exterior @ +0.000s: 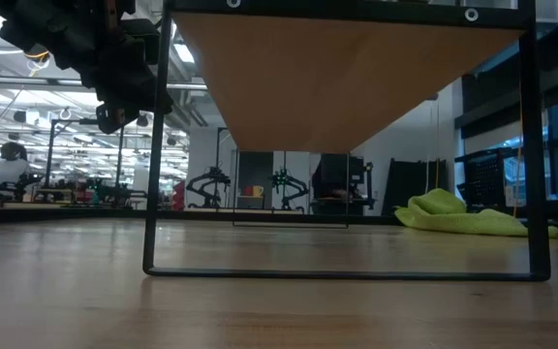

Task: Stack small to large cups/mugs on shelf
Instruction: Put the brown mug on the shelf

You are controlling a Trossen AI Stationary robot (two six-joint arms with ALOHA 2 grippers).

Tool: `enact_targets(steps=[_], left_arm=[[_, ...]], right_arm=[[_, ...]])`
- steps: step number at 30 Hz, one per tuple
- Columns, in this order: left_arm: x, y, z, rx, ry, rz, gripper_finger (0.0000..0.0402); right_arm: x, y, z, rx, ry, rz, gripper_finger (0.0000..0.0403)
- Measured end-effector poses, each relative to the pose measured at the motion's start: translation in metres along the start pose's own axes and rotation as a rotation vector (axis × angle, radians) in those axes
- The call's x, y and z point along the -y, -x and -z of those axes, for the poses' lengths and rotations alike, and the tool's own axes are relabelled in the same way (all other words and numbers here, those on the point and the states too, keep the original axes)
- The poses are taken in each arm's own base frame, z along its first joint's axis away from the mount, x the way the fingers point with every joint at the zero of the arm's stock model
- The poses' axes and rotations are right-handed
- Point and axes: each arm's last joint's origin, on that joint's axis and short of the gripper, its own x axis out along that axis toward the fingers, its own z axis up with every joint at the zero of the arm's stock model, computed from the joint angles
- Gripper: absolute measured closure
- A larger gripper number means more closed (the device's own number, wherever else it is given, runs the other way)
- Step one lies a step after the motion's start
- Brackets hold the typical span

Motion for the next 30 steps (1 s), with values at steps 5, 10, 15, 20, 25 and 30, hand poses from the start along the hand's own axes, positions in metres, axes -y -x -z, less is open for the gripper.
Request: enact_targets(steps=[5,10,15,20,25,30], left_arm=[[0.000,0.000,0.000,0.000,0.000,0.000,0.0366],[0.000,0.000,0.000,0.000,-0.013,0.000,0.0366],[0.000,0.000,0.000,0.001,-0.017,0.001,0.0366],[0.000,0.000,0.000,0.001,-0.016,0.001,0.0366],[0.000,0.000,0.000,0.000,-0.016,0.002,0.0366],[0.001,0.000,0.000,-0.012,-0.016,0.018,0.0366]], right_arm=[[0.006,0.014,0.017,-0.115,-0.020,0.167,0.0322],[-0.005,0.010,0.031,-0.192,-0.005,0.128,0.0371],[-0.016,0.005,0.036,-0.190,-0.007,0.127,0.0394],[-0.020,0.005,0.036,-0.163,-0.026,0.121,0.0399],[-0.023,0.003,0.035,-0.128,-0.030,0.116,0.0399],[-0.019,-0.011,0.038,-0.150,-0.028,0.164,0.0400]])
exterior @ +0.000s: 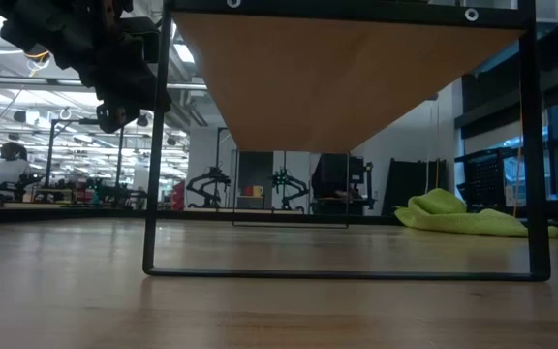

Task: Stack small to large cups/mugs on shelf
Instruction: Put the brown mug on the shelf, then put the yellow mug on the shelf

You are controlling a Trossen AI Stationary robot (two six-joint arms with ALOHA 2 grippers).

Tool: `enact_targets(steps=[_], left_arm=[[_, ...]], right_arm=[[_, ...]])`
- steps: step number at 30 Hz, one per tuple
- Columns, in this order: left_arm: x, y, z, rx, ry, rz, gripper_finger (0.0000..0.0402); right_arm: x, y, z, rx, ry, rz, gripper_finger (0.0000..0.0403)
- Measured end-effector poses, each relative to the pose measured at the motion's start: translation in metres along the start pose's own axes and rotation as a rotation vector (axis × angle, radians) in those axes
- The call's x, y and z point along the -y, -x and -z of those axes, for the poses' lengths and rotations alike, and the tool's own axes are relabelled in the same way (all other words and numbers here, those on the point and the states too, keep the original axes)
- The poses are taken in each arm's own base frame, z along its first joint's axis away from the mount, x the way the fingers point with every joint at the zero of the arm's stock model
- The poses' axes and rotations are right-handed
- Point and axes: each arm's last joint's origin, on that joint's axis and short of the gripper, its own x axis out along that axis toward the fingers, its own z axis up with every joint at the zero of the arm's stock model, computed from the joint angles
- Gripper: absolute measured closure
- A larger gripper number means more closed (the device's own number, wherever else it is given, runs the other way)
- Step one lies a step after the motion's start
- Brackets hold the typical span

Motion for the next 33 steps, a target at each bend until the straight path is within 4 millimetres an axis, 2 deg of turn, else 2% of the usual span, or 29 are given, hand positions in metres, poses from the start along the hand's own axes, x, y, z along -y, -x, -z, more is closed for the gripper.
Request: enact_targets(steps=[9,15,22,30,33], left_arm=[[0.000,0.000,0.000,-0.001,0.000,0.001,0.0366],[0.000,0.000,0.000,-0.001,0.000,0.001,0.0366],[0.000,0.000,0.000,-0.001,0.000,0.001,0.0366],[0.000,0.000,0.000,-0.001,0.000,0.003,0.0366],[0.005,0.000,0.000,0.012,-0.029,0.046,0.0366]], right_arm=[[0.001,-0.024,0.000,-0.020,0.004,0.027,0.0401],[-0.004,-0.024,-0.007,0.047,0.020,-0.029,0.0402],[-0.004,-0.024,-0.006,0.030,0.021,-0.035,0.0403],[0.013,-0.023,0.008,-0.062,-0.002,0.204,0.0400],[0.015,-0.020,0.010,-0.082,0.005,0.194,0.0400]])
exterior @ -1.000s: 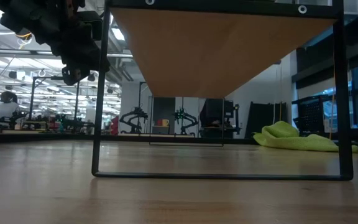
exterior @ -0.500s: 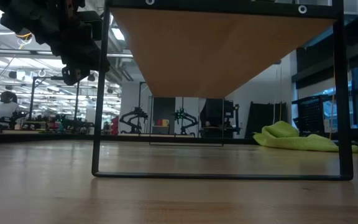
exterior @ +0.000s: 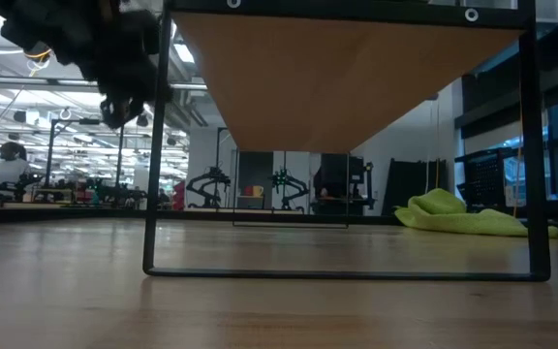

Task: Stack small to large cups/mugs on shelf
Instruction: Put the yellow mug on the shelf

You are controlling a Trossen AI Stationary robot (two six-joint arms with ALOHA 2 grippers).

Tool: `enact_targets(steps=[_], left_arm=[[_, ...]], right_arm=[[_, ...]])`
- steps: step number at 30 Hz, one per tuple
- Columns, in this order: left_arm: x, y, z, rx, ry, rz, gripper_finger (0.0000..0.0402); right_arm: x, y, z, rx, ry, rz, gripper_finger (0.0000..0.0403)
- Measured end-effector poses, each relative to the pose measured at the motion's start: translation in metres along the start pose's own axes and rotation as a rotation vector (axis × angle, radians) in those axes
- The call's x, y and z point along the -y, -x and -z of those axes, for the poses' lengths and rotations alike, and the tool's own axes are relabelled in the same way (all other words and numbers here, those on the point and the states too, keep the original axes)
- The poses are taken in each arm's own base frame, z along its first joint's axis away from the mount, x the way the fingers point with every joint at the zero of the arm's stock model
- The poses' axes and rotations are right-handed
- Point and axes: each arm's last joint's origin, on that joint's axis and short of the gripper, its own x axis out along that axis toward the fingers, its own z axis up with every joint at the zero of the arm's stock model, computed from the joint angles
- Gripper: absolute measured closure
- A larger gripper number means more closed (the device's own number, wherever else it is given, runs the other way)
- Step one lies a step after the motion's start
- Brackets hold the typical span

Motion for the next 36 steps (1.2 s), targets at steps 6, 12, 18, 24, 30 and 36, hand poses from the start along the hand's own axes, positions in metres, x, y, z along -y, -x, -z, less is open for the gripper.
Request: enact_targets(steps=[6,12,18,24,30,36], left_arm=[[0.026,0.013,-0.011,-0.074,-0.108,0.109,0.0367],[0.039,0.062,-0.014,-0.472,-0.160,-0.109,0.0367],[0.053,0.094,-0.017,-0.616,-0.077,-0.199,0.0366],[0.062,0.100,0.001,-0.745,0.028,-0.263,0.0335],[0.075,0.100,0.014,-0.768,0.033,-0.268,0.0310],[0.086,0.094,0.028,-0.784,-0.039,-0.315,0.0312]], right_arm=[[-0.009,0.019,0.008,0.026,0.091,-0.146,0.0399],[-0.018,0.036,0.027,-0.015,0.154,-0.279,0.0398],[-0.031,0.040,0.042,-0.003,0.118,-0.279,0.0360],[-0.043,0.043,0.056,0.049,0.077,-0.239,0.0291],[-0.051,0.045,0.070,0.071,0.000,-0.203,0.0253],[-0.061,0.048,0.100,-0.018,0.000,-0.188,0.0268]])
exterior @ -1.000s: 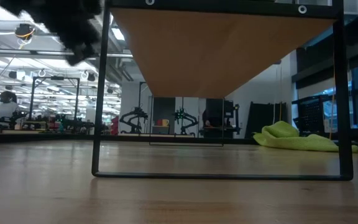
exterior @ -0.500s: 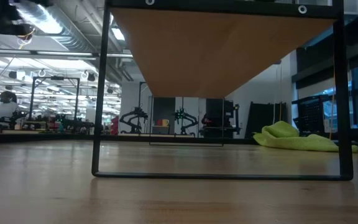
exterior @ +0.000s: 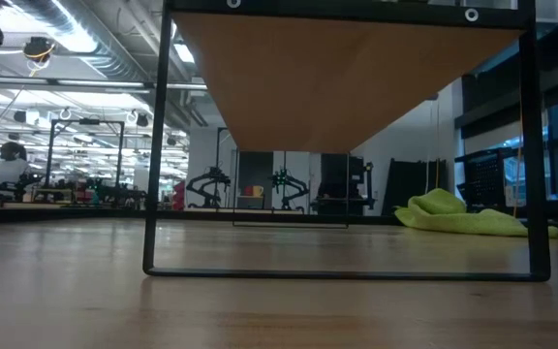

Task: Stack small to large cups/mugs on shelf
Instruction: Put the yellow mug on the shelf

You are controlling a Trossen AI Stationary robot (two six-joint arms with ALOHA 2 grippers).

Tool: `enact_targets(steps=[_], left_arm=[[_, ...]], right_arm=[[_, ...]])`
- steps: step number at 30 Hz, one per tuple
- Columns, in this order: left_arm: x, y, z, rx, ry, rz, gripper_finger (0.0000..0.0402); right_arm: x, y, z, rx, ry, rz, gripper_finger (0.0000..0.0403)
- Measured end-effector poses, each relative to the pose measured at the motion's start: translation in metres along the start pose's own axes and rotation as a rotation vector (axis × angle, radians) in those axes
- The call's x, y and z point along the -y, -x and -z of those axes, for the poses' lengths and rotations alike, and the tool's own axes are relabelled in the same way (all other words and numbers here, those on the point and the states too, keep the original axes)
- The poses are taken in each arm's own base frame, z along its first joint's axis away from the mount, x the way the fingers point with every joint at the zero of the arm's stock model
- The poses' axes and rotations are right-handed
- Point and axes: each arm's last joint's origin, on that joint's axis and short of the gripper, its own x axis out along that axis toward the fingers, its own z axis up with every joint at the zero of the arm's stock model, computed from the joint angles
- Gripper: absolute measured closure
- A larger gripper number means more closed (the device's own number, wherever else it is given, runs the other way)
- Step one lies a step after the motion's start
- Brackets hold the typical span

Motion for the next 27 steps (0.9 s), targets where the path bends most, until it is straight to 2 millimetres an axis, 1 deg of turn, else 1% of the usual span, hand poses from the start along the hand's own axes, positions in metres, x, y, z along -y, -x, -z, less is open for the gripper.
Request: enact_targets(steps=[3,7,8,9,11,13,17,22,25,27], left_arm=[[0.006,-0.006,0.002,0.008,-0.027,-0.040,0.0312],[0.011,-0.014,0.003,0.008,-0.054,-0.098,0.0312],[0.011,-0.016,0.004,0.005,-0.059,-0.126,0.0312],[0.011,-0.019,0.005,-0.003,-0.065,-0.149,0.0312],[0.009,-0.026,0.008,-0.039,-0.072,-0.167,0.0312],[0.009,-0.036,0.011,-0.072,-0.074,-0.146,0.0313],[0.013,-0.049,0.014,-0.035,-0.085,-0.066,0.0333],[0.015,-0.050,0.014,0.085,-0.095,-0.092,0.0376],[0.016,-0.050,0.017,0.114,-0.106,-0.103,0.0379],[0.017,-0.050,0.019,0.112,-0.100,-0.098,0.0370]], right_arm=[[-0.008,0.001,0.015,-0.035,-0.004,-0.023,0.0300],[-0.017,0.002,0.035,-0.037,-0.043,-0.024,0.0375],[-0.019,0.002,0.040,-0.030,-0.056,-0.022,0.0388],[-0.021,0.003,0.045,-0.022,-0.072,-0.020,0.0393],[-0.024,0.003,0.054,-0.022,-0.114,-0.020,0.0393],[-0.027,0.004,0.065,-0.018,-0.149,-0.021,0.0397],[-0.032,0.006,0.086,0.075,-0.224,-0.017,0.0399],[-0.036,0.007,0.109,0.153,-0.326,-0.028,0.0393],[-0.037,0.000,0.123,0.147,-0.374,-0.011,0.0376],[-0.037,-0.005,0.132,0.141,-0.391,0.005,0.0363]])
